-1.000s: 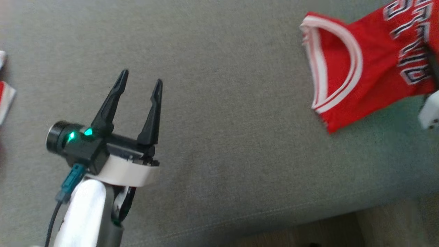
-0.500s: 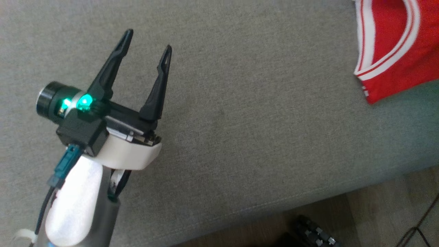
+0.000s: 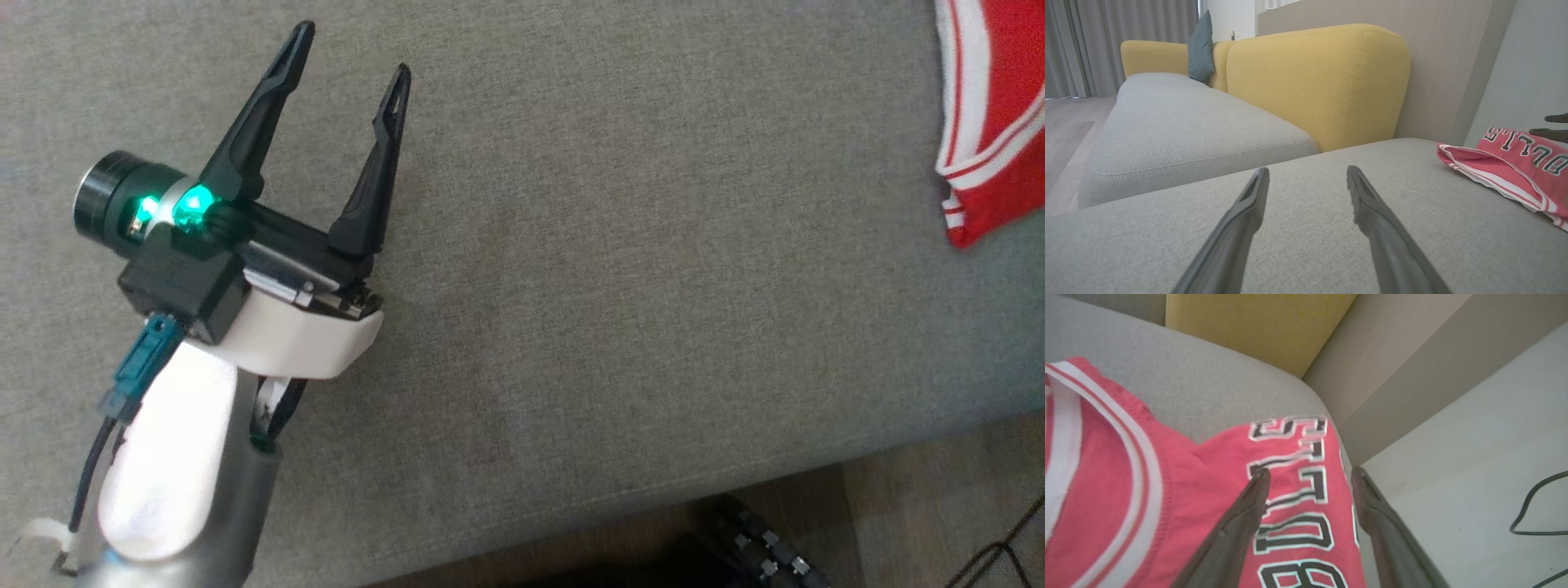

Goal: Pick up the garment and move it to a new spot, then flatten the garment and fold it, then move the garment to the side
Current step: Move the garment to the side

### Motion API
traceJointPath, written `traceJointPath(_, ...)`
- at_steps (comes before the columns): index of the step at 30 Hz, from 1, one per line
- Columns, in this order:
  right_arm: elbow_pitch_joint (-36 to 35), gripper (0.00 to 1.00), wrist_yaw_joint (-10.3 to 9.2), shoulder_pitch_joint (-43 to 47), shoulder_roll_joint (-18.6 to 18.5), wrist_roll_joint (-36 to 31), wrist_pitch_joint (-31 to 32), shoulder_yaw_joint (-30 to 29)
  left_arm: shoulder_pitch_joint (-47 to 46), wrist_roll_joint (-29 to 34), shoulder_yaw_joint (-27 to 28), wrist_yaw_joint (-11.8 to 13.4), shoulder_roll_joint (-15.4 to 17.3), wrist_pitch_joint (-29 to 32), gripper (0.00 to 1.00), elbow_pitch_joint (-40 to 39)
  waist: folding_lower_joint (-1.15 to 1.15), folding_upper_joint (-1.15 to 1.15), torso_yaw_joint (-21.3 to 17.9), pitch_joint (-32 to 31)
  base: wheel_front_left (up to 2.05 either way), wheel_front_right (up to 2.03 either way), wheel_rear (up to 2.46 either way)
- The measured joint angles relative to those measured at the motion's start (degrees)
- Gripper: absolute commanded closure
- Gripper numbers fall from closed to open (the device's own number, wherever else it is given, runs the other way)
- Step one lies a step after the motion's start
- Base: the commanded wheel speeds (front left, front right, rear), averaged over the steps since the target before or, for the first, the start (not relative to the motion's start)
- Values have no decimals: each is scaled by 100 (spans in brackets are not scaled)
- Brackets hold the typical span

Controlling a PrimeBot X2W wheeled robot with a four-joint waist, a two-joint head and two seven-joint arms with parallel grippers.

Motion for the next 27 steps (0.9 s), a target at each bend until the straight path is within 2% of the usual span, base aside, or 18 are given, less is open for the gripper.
traceJointPath(5, -275, 0, 0, 181, 404, -136, -309, -336, 4, -9, 35, 2, -56, 0, 0, 63, -1, 0, 43, -161, 0, 0, 0)
traceJointPath(8, -616, 0, 0, 569, 833, 66, -690, -370, 97, -68, 101, 38, -70, 0, 0, 196, -1, 0, 89, -368, 0, 0, 0)
traceJointPath(17, -1347, 0, 0, 1571, 1950, 342, -1519, 569, 769, -197, 434, 276, -179, 0, 0, 471, -2, 0, 282, -1012, 0, 0, 0)
traceJointPath(20, -1344, 0, 0, 1835, 2112, 495, -1722, 882, 979, -265, 559, 378, -225, 1, 0, 552, -2, 0, 408, -1242, 0, 0, 0)
traceJointPath(27, -1306, 0, 0, 2181, 2210, 697, -1939, 1283, 1409, -316, 824, 564, -302, 1, 0, 722, -2, 0, 806, -1747, 0, 0, 0)
